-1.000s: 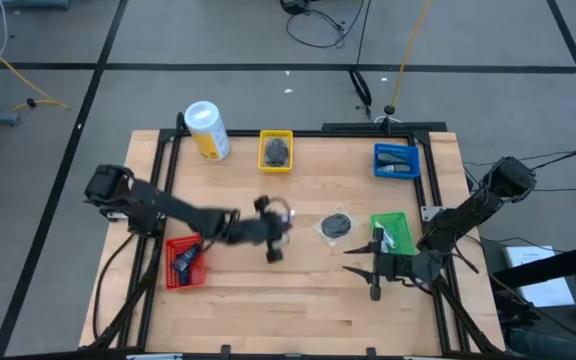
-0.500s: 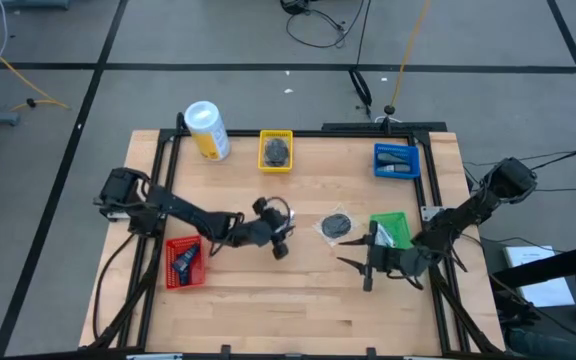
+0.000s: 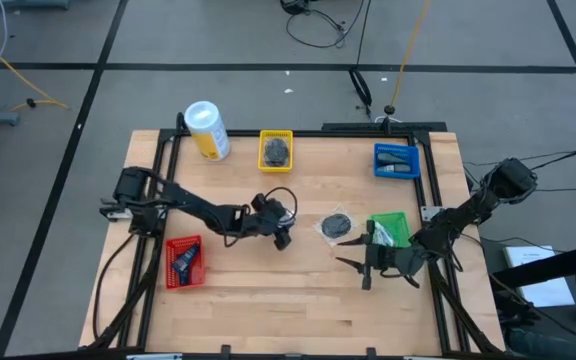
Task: Pick & Place Travel size toiletries
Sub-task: Put the toothpaste into the green bin
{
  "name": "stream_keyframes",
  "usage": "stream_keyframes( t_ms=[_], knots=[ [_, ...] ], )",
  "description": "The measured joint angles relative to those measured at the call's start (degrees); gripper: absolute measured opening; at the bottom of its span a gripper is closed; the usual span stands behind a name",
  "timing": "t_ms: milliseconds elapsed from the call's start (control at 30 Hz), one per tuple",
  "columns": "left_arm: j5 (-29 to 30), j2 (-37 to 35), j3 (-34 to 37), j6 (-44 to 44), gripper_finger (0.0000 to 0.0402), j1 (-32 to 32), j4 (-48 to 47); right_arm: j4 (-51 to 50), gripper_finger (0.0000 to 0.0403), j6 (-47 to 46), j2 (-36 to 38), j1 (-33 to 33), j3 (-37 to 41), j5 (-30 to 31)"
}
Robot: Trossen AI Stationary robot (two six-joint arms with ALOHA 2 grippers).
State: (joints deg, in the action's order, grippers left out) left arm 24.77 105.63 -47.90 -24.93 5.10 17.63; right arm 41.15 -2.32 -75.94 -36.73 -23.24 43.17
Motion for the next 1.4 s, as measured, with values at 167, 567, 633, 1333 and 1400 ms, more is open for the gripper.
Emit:
stream_keyframes(
  t_ms=[167,567,633,1333,1400],
  knots=[
    [0.73,2.29,0.0,-2.73,0.0233,-0.07,-0.11,-0.39,0.0164,-0.03,0.0,0.0,0.02,0.05],
    [-1.26,2.66,-0.02,-1.15,0.0061,-0.26,0.24,-0.23,0.0164,-0.05,0.0,0.0,2.64,0.1],
    [-1.26,2.66,-0.02,-1.06,0.0036,-0.26,0.51,1.77,0.0164,-0.05,0.0,0.02,4.12,0.03],
    [-26.32,2.7,-0.46,10.95,0.001,5.0,23.48,11.48,0.0231,15.28,-13.2,8.01,2.78,-20.94],
    [-26.33,2.7,-0.93,10.98,0.0019,5.42,23.49,11.41,0.0247,19.67,-15.2,8.89,0.06,-20.58]
  ],
)
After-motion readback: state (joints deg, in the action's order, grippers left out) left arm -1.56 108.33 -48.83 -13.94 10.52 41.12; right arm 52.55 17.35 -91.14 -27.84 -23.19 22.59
